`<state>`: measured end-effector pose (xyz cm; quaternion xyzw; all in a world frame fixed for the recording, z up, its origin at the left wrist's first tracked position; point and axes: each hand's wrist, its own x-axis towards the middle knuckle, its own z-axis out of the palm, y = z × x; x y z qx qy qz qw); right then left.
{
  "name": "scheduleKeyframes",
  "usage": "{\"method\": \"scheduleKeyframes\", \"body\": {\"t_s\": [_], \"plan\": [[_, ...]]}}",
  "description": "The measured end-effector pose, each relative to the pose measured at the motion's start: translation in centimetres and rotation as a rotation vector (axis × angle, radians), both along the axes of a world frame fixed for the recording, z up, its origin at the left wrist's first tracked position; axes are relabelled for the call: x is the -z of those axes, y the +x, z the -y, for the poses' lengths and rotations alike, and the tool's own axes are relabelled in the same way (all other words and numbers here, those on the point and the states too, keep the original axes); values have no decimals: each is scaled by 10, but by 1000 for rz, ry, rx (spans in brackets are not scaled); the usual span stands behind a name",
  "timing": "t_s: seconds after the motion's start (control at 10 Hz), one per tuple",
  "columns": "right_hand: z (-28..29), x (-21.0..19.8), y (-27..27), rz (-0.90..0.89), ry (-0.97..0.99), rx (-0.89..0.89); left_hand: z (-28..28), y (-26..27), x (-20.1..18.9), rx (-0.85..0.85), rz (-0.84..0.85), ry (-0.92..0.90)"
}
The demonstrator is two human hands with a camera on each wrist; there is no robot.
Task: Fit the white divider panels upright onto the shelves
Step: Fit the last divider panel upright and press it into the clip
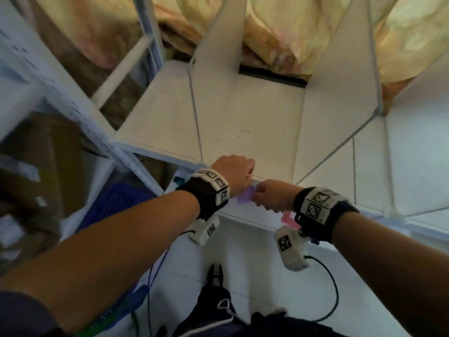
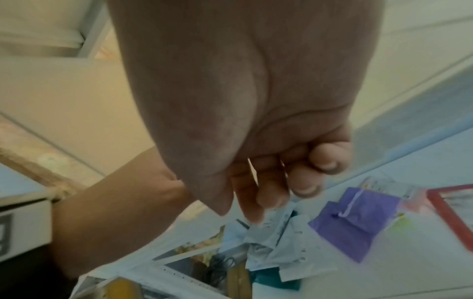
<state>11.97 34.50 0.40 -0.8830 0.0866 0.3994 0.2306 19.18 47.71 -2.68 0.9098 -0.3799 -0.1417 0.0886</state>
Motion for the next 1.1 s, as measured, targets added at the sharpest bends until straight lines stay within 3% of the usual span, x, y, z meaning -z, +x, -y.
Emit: {"method": "scheduleKeyframes", "body": {"t_s": [0.2,0.3,0.5,0.8,1.0,1.1], "plan": [[-55,2,54,219,3,-77,-94,19,-9,-355,-42,72],[-68,2,79,235,16,-40,-112,38,-13,-412,-117,127],[-76,13,105,183,-10,36,-95,58,2,-387,-145,157],[-55,-2,95,125,134,312,-82,62,10,-439,-226,69],[-44,-35,68,137,197,383,-90,53,-6,-379,-215,141],[-39,-63,49,206,223,395,-90,41,-35,-373,-170,113]]}}
